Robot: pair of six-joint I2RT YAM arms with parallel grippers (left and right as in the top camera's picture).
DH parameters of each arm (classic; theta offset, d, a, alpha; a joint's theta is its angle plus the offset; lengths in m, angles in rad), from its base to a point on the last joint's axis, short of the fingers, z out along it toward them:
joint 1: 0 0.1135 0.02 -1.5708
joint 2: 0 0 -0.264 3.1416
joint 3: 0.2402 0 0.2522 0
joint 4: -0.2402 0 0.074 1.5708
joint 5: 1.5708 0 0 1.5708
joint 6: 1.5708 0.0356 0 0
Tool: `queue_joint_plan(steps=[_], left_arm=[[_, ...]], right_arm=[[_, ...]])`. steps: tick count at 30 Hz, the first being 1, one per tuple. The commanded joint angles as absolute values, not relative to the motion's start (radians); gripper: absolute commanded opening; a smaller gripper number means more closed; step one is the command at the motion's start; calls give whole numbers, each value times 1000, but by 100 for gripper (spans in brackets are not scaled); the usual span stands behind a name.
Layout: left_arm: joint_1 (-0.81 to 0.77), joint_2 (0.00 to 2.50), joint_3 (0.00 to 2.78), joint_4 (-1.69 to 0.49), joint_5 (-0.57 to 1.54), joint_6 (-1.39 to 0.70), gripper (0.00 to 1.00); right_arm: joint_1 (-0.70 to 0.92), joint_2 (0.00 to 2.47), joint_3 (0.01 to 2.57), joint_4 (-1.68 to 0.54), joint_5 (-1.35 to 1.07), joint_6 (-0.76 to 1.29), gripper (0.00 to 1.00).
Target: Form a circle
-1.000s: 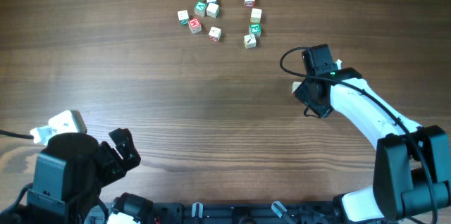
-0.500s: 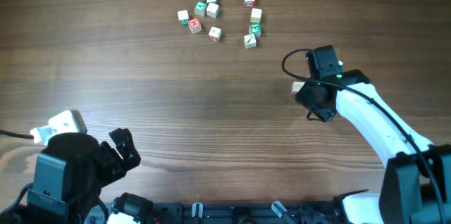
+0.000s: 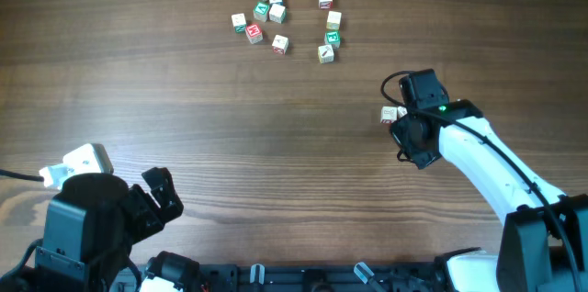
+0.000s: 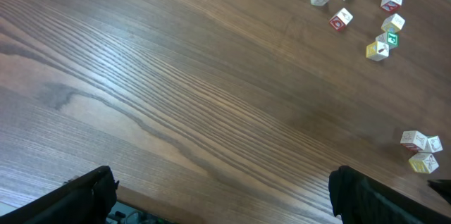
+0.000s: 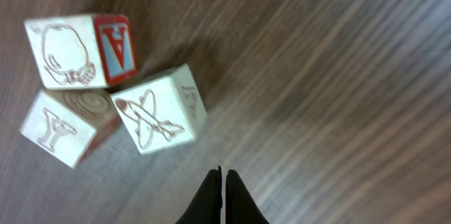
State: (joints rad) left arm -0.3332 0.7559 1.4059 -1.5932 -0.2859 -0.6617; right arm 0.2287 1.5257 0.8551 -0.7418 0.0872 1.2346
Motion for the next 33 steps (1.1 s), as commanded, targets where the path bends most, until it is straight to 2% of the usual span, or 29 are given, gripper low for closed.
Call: queue_joint_plan(steps=[1,10,33], left_arm=[[-329,758,1406,-1591,-281,-674,100],[-329,758,1406,-1591,-281,-674,100],[-329,758,1406,-1591,-281,-674,100]], right_arm=[[234,1515,786,-694,112,1317,4],[234,1515,785,-673,240,1311,4],[235,1532,785,-559,188,1286,5]])
